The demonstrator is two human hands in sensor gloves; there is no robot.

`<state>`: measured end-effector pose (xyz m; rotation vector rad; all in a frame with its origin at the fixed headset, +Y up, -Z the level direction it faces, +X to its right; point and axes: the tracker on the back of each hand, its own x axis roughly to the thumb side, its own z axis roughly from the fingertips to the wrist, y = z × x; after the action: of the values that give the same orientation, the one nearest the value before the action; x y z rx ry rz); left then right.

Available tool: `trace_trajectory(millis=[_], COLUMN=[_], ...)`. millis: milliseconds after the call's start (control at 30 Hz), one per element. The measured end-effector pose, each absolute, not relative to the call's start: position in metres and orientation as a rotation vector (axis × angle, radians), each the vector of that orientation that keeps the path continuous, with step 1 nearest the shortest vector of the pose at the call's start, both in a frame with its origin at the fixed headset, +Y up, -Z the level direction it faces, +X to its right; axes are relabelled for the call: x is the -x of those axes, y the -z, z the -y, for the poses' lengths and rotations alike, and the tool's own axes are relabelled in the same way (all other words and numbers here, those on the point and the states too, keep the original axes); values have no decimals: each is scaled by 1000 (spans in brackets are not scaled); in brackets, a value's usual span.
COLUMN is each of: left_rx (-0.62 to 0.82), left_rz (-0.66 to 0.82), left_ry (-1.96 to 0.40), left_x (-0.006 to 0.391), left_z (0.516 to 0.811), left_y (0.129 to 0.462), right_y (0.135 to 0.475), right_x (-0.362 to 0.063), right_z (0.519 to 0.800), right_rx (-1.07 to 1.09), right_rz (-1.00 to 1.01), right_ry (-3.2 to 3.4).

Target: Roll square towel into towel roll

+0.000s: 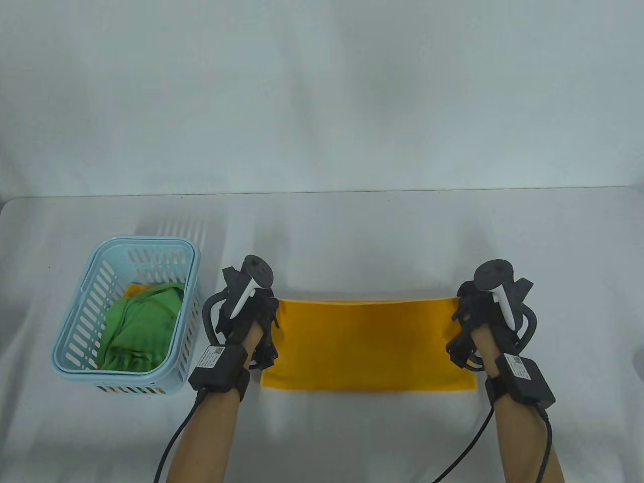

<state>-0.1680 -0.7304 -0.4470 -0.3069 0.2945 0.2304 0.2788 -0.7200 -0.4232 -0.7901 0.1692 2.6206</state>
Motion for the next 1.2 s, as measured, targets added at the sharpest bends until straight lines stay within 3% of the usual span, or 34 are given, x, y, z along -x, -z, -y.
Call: trace_trajectory(millis=[333, 633, 967, 1200], left_rx=[294, 303, 284, 232], left_rz=[-310, -364, -332, -268], left_ry=[-211, -311, -301, -287], left_x=[170, 186, 183, 176], left_z=[746, 750, 736, 709], left_y=[454, 454, 446, 431], right_y=[435, 433, 422, 410], right_x=[-278, -284, -290, -282], right_z=[745, 745, 723, 692], right_rx=[838, 850, 839, 763], right_rz=[-235, -258, -256, -193], right_ry=[-2587, -2570, -2575, -2602])
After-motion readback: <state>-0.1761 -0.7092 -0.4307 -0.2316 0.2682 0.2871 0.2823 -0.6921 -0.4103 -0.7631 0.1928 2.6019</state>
